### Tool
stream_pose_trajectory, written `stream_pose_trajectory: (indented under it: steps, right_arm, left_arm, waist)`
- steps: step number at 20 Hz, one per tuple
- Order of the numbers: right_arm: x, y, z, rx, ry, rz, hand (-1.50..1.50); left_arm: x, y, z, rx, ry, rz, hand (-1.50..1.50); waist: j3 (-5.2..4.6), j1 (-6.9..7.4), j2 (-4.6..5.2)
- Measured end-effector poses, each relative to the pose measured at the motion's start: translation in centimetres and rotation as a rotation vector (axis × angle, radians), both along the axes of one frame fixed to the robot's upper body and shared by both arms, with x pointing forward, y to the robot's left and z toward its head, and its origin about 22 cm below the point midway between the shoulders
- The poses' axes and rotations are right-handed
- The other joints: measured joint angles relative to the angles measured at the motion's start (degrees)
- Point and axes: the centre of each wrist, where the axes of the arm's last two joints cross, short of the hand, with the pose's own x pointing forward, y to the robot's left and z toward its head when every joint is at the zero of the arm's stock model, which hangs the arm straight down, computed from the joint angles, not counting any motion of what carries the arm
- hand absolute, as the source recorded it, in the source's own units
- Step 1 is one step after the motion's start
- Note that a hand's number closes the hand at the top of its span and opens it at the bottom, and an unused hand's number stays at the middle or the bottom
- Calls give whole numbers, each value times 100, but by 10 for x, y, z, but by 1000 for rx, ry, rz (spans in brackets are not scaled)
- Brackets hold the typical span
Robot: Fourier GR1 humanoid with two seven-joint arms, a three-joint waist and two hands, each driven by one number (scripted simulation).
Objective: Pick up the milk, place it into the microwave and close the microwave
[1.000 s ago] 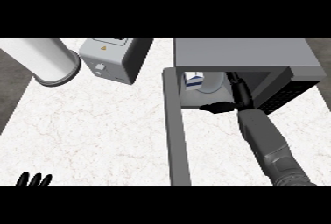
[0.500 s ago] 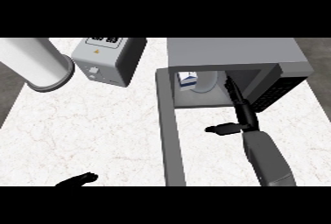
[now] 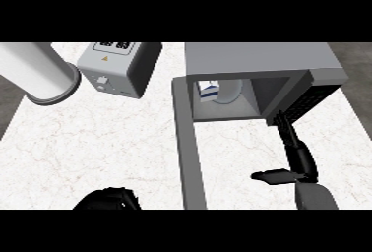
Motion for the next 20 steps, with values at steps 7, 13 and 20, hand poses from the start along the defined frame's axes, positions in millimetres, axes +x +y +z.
stream_pose_trajectory:
  steps: [7,13,20]
  right_arm:
    - [-51,-35,27,-42,-31,-74,-150]
    - [-85,-62,49,-69,-46,-117,-150]
    - [-107,-83,76,-44,-100,-102,-150]
  left_arm:
    - [45,-30,-12,120,30,-115,150]
    - [79,-67,-38,261,80,-279,150]
    - [97,-120,-75,276,96,-400,150]
  waist:
    - [2,13,42]
    - [5,55,69]
    - [6,17,95]
